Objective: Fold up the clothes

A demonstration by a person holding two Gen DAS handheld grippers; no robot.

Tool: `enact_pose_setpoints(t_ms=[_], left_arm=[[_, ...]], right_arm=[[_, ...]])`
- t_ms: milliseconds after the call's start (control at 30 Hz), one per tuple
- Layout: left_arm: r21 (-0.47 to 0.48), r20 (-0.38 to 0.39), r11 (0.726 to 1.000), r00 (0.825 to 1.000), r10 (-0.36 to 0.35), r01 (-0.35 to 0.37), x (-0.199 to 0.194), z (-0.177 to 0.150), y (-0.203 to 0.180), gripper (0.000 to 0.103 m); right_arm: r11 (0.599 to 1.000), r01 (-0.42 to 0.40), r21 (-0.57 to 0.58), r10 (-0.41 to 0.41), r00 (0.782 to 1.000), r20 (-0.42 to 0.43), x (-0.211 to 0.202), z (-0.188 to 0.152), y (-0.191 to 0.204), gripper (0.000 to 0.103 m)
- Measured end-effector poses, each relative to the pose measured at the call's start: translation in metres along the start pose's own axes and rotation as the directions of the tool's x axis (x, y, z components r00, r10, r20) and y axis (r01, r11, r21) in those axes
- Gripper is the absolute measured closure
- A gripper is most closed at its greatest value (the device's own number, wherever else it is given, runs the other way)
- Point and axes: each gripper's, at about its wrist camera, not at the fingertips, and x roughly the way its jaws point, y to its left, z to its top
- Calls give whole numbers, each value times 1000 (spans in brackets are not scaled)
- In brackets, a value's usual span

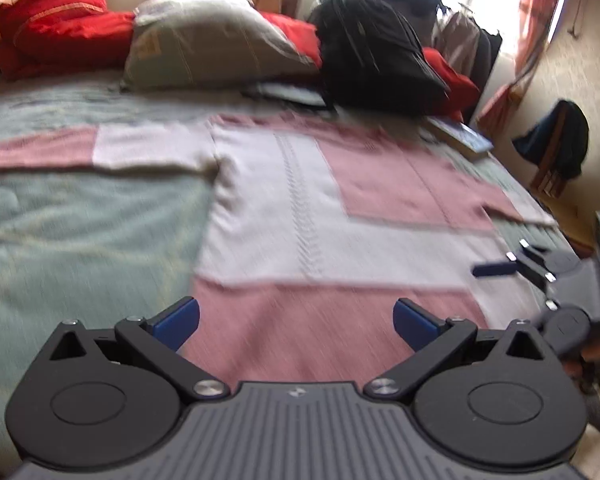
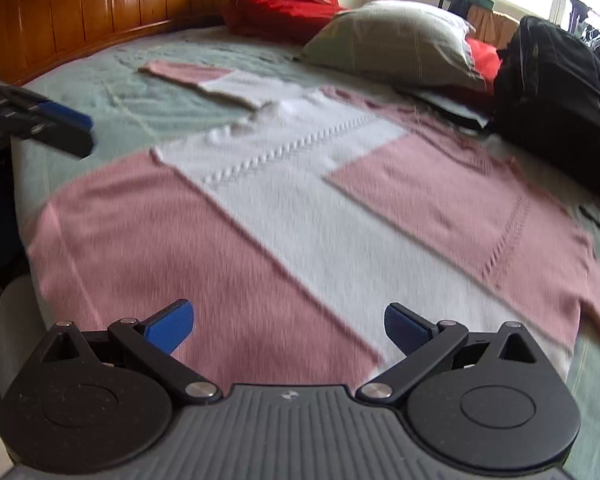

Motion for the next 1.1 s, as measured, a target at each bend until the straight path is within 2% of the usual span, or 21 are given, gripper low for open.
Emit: enact_pose_setpoints(t_ms=[100,267,433,600,833,1000,1100], left_arm=[[-15,48,999,998,33,-32,12,19,27,1],[-87,91,989,988,128,-120,35,51,90,1],[-182,109,971,978,177,-155,58,63,152,1],[-277,121,943,967,224,-184,82,74,213,1],[-377,131,925,985,109,-52,109,80,254,1],[-407,173,913,982,76,1,119,82,267,1],[-411,187,912,979,78,6,124,86,272,1]], right_arm=[[1000,-16,5,16,1000,26,4,17,-2,0],[998,-45,50,41,996,81,11,44,-16,0],[987,-78,139,62,991,118,28,65,-38,0],[981,-49,190,24,991,134,46,80,-48,0],[979,-49,199,22,990,137,65,95,-53,0],[978,-64,197,35,988,149,70,98,-54,0],[977,-55,205,26,990,140,75,99,-56,0]])
